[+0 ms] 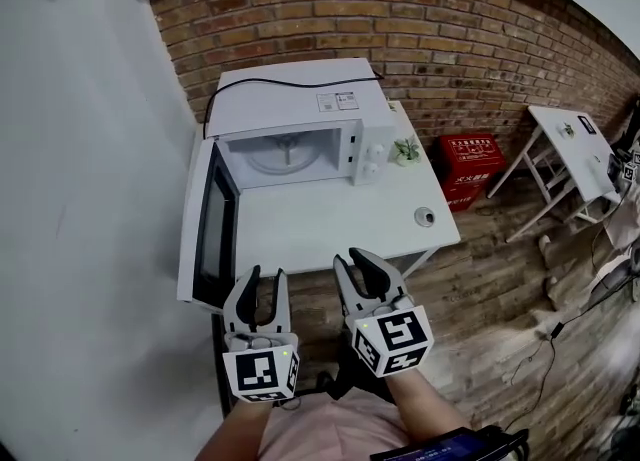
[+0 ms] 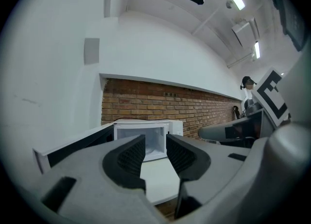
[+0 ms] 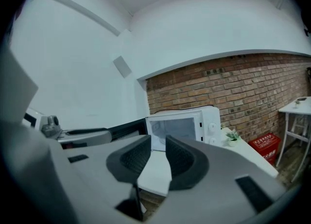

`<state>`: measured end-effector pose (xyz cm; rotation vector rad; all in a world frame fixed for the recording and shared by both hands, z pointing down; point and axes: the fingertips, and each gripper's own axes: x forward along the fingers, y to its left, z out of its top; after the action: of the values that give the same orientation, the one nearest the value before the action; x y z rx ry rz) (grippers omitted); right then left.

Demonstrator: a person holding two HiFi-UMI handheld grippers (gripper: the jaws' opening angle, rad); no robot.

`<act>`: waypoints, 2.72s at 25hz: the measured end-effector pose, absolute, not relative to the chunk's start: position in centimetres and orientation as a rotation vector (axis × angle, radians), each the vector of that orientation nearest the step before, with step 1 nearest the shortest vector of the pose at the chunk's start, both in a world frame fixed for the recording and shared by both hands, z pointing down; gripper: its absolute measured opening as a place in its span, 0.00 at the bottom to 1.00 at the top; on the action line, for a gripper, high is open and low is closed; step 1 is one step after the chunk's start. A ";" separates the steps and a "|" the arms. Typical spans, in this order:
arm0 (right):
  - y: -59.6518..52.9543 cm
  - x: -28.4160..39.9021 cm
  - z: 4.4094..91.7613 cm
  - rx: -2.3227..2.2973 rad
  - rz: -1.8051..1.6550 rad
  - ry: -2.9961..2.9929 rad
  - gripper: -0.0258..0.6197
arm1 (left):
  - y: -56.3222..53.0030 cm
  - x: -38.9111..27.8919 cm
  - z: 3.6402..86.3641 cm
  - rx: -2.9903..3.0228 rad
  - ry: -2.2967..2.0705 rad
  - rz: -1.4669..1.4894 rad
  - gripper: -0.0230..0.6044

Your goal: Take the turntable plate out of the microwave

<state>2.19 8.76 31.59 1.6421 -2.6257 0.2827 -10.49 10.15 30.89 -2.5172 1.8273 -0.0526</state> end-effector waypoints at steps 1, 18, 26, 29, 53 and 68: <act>8.2 2.2 31.9 1.643 0.290 -2.627 0.19 | 9.7 -10.5 31.2 -2.518 1.827 -0.062 0.25; -5.8 2.7 35.6 1.495 0.430 -2.649 0.19 | -3.6 -9.5 33.8 -2.482 1.949 -0.153 0.27; -11.6 2.5 34.7 1.388 0.434 -2.711 0.19 | -8.7 -9.5 32.8 -2.403 2.033 -0.162 0.27; -13.1 2.0 34.5 1.338 0.427 -2.737 0.19 | -10.4 -9.4 32.6 -2.377 2.052 -0.158 0.27; -19.1 -1.2 36.8 1.240 0.460 -2.702 0.19 | -16.6 -10.7 34.2 -2.399 2.071 -0.164 0.27; -20.9 -1.4 46.3 1.299 0.719 -2.522 0.19 | -19.4 -10.7 41.2 -2.541 2.042 -0.230 0.27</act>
<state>-1.36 -20.91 46.29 1.2985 -2.5225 0.7190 -10.72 -19.42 41.23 -2.5410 2.0424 -0.2301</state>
